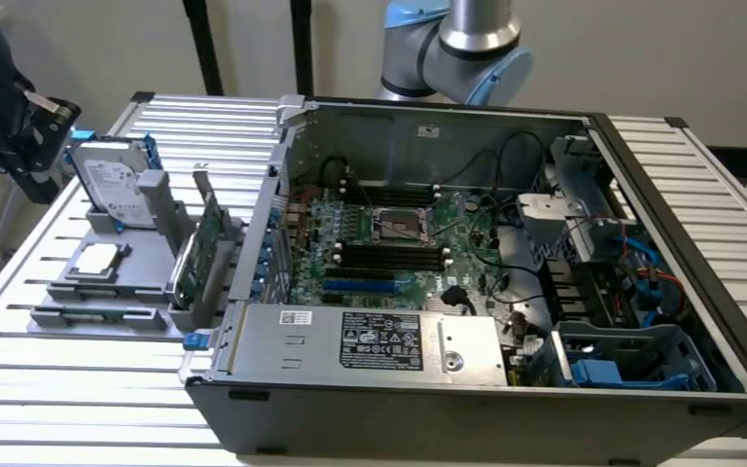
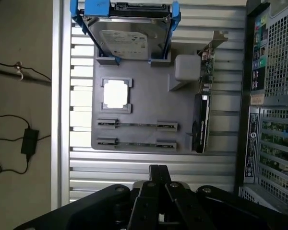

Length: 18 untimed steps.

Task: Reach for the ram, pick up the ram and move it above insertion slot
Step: 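Reach for the ram, then pick up the ram and move it above insertion slot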

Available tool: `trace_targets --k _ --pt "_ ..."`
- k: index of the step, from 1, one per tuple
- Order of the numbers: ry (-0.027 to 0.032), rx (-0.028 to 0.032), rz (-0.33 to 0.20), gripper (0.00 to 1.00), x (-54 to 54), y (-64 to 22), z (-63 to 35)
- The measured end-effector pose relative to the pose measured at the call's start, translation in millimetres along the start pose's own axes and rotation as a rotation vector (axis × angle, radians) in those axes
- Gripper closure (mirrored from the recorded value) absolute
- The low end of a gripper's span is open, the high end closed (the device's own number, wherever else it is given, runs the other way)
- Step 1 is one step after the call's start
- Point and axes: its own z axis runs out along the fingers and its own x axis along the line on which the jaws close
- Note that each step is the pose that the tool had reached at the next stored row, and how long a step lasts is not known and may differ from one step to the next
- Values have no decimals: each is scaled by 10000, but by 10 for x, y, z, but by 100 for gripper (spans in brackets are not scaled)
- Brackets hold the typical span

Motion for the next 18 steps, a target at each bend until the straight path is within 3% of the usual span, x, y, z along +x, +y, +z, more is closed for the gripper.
trace_targets --k 5,18 --pt "9 -5 -276 89 31 -15 20" --pt "103 -2 -2616 89 34 -18 89"
